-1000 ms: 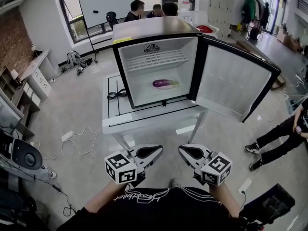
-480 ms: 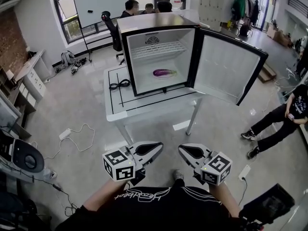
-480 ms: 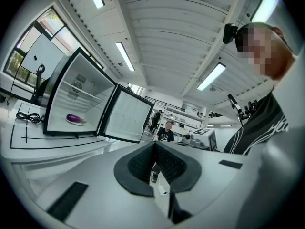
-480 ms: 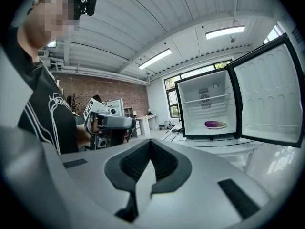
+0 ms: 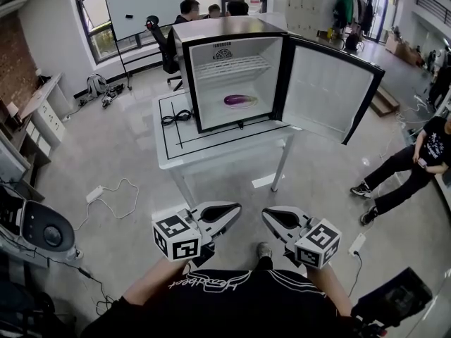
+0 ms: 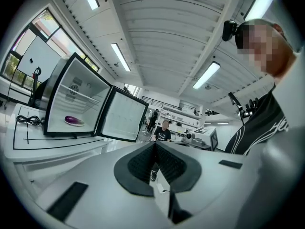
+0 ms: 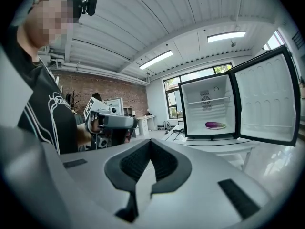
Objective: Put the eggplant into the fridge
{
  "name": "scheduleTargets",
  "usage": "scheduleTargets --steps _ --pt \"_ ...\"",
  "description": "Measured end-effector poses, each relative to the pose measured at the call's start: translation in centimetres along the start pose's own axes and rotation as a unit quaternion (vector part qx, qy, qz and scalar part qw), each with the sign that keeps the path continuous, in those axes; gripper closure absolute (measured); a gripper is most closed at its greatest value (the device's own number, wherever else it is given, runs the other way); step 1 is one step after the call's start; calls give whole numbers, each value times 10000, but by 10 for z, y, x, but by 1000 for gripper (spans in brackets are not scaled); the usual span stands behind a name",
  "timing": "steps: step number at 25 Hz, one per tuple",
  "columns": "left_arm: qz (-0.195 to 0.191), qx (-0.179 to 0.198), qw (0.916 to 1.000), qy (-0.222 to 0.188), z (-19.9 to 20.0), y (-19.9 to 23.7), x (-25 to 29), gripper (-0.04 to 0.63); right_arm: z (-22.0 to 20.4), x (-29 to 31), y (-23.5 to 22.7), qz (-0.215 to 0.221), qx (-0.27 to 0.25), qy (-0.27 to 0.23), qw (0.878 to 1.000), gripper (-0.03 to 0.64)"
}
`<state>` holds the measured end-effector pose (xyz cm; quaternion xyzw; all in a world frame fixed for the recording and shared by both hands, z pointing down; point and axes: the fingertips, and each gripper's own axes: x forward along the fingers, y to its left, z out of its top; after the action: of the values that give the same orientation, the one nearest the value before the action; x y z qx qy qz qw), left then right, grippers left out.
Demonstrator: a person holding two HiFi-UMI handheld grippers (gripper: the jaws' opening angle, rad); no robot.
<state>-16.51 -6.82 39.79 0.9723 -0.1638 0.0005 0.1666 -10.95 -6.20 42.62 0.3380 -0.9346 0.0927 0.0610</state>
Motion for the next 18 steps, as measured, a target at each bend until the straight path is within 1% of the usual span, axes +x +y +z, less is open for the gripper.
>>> scheduleTargets --steps 8,11,18 --pt "-60 299 9995 -57 4 -12 -8 588 2 -4 12 -84 -105 20 9999 609" --pt "-154 330 9993 -106 6 -15 -12 588 4 -1 17 -44 -96 -29 9999 609" --pt "-145 439 9989 -120 7 -16 -23 588 4 4 24 -45 -157 37 9999 609"
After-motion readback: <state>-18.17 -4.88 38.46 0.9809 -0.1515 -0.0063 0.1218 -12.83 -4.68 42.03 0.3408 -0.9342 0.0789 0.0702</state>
